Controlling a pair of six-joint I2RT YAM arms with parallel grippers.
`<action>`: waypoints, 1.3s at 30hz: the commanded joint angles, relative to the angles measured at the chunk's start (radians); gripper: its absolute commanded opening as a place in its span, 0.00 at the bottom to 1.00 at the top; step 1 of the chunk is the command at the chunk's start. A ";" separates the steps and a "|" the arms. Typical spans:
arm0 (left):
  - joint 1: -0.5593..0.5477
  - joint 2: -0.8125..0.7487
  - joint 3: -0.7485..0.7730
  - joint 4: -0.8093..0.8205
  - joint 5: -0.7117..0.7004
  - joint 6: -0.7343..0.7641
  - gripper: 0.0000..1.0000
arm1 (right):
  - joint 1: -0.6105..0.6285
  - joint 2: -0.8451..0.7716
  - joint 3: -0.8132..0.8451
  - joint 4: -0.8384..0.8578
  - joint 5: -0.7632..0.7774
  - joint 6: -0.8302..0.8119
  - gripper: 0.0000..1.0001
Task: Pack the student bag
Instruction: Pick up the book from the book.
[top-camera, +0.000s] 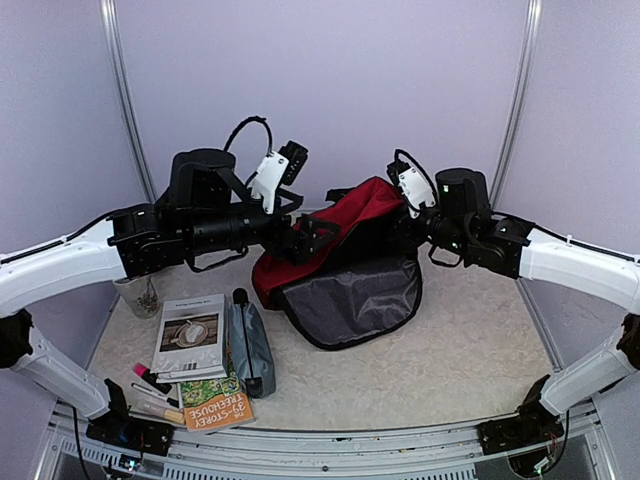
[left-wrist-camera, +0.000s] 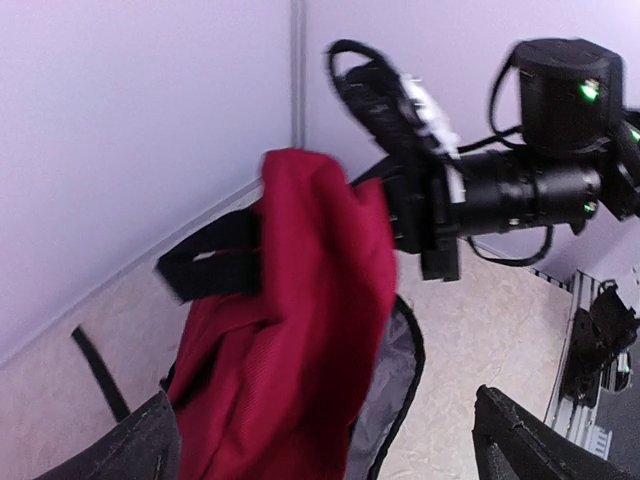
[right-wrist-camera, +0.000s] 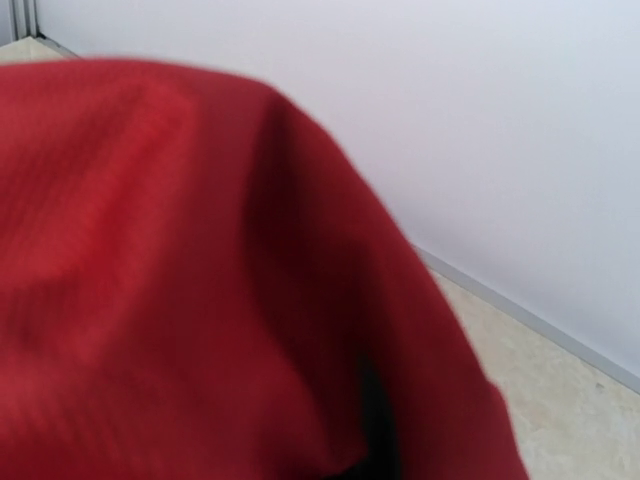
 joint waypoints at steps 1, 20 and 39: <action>0.052 -0.063 -0.034 -0.324 -0.237 -0.381 0.99 | -0.017 0.034 0.003 0.009 -0.003 0.017 0.00; 0.409 -0.282 -0.680 -0.474 -0.217 -0.990 0.99 | -0.070 0.022 -0.044 0.085 -0.198 -0.032 0.00; 0.713 -0.349 -0.846 -0.311 -0.013 -0.872 0.99 | -0.090 0.012 -0.078 0.105 -0.247 -0.047 0.00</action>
